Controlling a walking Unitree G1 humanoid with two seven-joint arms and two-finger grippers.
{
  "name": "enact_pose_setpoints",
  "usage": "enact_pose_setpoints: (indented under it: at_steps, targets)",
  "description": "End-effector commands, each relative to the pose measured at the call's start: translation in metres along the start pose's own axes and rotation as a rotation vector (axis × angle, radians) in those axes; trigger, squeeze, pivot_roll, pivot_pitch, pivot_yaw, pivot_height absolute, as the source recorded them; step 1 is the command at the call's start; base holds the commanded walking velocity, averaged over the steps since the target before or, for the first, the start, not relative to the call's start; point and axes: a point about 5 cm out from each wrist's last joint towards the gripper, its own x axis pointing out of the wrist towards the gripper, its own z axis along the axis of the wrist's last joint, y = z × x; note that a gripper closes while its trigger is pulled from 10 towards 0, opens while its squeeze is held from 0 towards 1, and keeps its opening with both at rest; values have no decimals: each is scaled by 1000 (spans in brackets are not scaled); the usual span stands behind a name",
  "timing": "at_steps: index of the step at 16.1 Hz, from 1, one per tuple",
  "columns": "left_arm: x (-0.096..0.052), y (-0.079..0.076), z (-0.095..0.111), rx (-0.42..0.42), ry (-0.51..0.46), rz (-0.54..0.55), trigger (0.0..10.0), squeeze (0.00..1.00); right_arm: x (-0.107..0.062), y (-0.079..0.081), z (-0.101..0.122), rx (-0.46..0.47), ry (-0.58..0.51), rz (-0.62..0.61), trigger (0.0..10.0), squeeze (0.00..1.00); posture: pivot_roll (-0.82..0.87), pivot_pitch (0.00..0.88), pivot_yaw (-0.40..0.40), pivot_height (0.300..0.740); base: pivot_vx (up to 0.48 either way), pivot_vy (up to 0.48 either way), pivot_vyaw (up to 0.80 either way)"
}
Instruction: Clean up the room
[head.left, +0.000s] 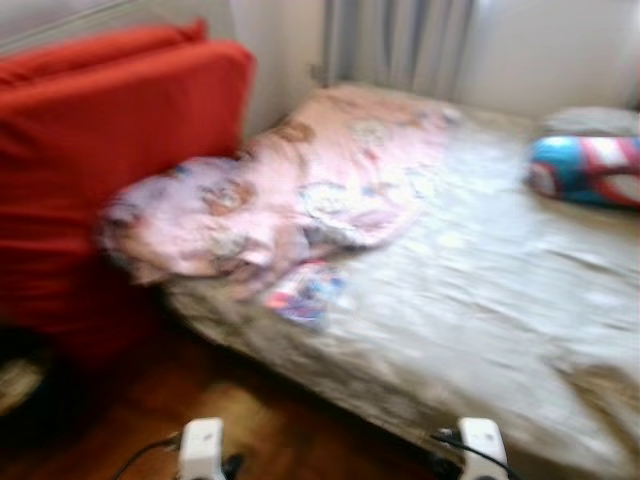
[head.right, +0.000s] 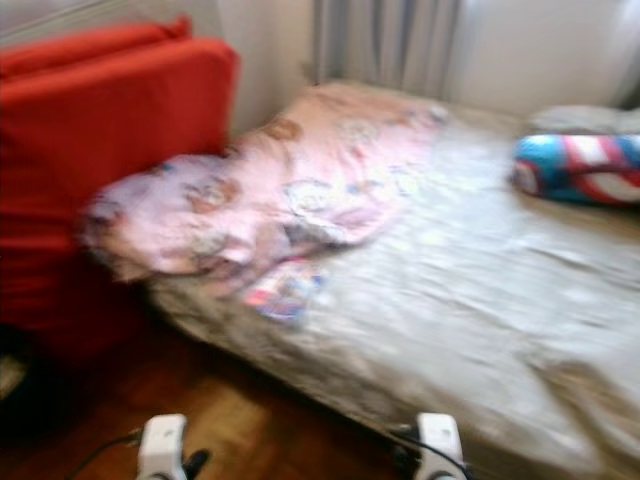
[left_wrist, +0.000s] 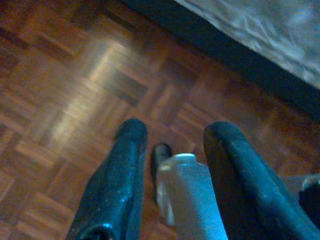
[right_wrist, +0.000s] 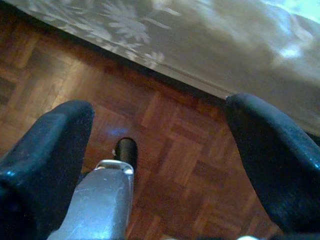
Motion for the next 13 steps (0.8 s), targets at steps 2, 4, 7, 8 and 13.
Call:
enact_pose_setpoints:
  at_steps: [2, 4, 7, 8, 13]
  targets:
    - [0, -3, -1, -1, 8, -6, 10000, 0, -2, -2, -9, -5, 31, -4, 10000, 0, 57, 53, -20, 740, 0, -285, -366]
    - [0, -3, -2, 1, 8, -7, 10000, 0, -2, -2, -9, -6, 27, -5, 10000, 0, 54, 50, -17, 740, 0, -283, 0]
    - [0, -2, -2, 9, 11, -11, 10000, 0, -2, -2, -10, 0, 26, -5, 10000, 0, 49, 46, -12, 740, 0, -285, 0]
    - [0, -2, -2, 11, 11, -12, 10000, 0, -2, -1, -10, 1, 27, -7, 10000, 0, 48, 43, -11, 740, 0, -285, 0]
    - [0, -2, -1, 18, 10, -15, 10000, 0, -2, -1, -12, 3, 36, -5, 10000, 0, 49, 42, -8, 740, 0, -285, -444]
